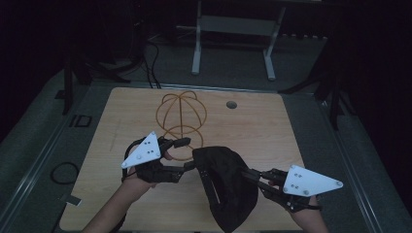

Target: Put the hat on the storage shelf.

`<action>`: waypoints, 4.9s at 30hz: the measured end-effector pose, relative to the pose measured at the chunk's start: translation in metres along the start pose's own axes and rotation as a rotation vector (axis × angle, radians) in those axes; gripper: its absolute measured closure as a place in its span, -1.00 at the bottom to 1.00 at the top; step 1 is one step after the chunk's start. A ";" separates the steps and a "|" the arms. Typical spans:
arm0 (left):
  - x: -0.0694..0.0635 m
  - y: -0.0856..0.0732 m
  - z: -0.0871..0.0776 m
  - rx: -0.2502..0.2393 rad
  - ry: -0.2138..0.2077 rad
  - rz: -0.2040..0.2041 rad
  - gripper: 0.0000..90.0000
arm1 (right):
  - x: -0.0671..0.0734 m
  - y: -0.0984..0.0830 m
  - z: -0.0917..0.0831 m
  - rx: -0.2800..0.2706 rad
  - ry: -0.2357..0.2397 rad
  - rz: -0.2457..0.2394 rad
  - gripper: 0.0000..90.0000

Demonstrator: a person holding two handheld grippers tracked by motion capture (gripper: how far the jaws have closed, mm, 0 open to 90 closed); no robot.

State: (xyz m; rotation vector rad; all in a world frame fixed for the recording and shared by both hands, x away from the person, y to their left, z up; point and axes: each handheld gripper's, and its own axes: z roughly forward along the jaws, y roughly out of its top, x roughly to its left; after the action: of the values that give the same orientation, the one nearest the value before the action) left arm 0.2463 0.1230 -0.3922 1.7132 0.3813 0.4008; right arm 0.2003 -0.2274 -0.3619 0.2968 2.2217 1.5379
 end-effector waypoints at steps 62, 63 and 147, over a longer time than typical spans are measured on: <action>0.016 -0.159 -0.079 0.158 0.519 -0.168 -0.93 | -0.109 0.083 0.142 0.054 -0.221 0.124 0.94; 0.017 -0.159 -0.079 0.161 0.519 -0.170 -0.93 | -0.109 0.083 0.146 0.059 -0.215 0.126 0.94; 0.018 -0.173 -0.079 0.178 0.447 -0.227 -0.93 | -0.102 0.008 0.175 0.167 -0.019 0.198 -0.73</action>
State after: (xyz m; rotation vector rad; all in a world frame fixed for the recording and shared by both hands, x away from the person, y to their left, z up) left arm 0.2195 0.2300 -0.5488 1.7209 0.9513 0.5968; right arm 0.3699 -0.1189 -0.3852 0.5950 2.3693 1.4392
